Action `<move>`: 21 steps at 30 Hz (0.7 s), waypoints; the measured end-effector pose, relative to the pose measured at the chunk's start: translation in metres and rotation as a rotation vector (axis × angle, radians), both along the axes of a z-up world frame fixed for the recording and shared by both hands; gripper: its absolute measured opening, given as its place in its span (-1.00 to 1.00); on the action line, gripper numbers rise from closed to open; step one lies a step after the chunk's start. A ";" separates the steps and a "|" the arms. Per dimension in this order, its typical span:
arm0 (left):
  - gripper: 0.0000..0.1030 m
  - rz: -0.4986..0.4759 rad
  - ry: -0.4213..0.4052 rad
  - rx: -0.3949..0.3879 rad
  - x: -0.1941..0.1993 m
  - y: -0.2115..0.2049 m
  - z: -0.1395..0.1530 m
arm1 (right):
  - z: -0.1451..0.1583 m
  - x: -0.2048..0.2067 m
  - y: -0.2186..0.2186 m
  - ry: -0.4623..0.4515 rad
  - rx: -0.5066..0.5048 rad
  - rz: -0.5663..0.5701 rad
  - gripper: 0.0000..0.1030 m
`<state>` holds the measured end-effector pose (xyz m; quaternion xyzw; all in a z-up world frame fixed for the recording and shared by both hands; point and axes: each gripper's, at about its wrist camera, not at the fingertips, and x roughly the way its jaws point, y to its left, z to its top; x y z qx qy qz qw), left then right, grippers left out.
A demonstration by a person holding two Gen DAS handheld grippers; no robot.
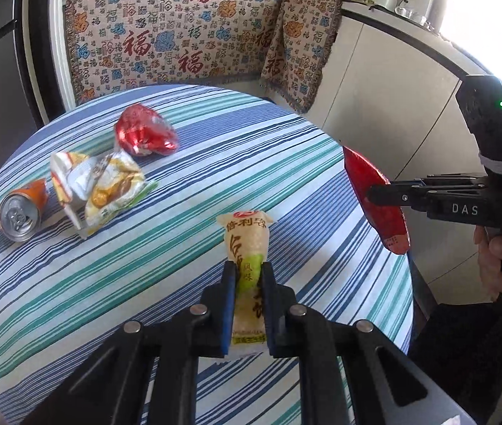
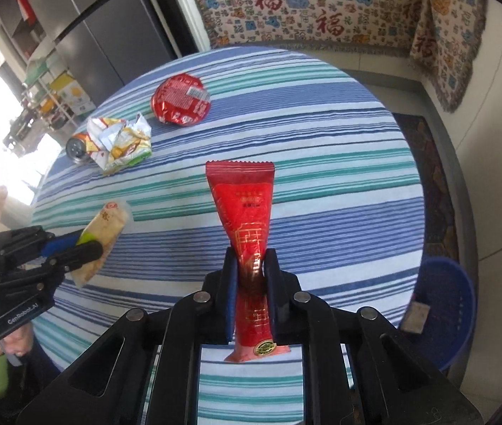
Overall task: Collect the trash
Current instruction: 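Grasp the cream snack bar with the left tool while the right tool regrasps the red wrapper, then carry the snack bar and red wrapper over the blue wastebasket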
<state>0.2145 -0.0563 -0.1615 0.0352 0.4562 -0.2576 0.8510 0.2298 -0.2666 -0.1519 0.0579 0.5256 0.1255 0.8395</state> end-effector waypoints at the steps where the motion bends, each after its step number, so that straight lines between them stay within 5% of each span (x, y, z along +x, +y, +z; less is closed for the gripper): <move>1: -0.73 -0.014 -0.003 -0.005 -0.001 -0.011 0.002 | 0.003 -0.004 -0.011 -0.009 0.011 -0.021 -0.74; 9: -0.73 -0.149 0.005 -0.065 -0.002 -0.115 0.006 | 0.011 -0.036 -0.122 -0.044 0.019 -0.238 -0.74; 21: -0.73 -0.306 0.051 -0.084 -0.004 -0.283 -0.029 | -0.034 -0.071 -0.257 0.008 0.010 -0.505 -0.74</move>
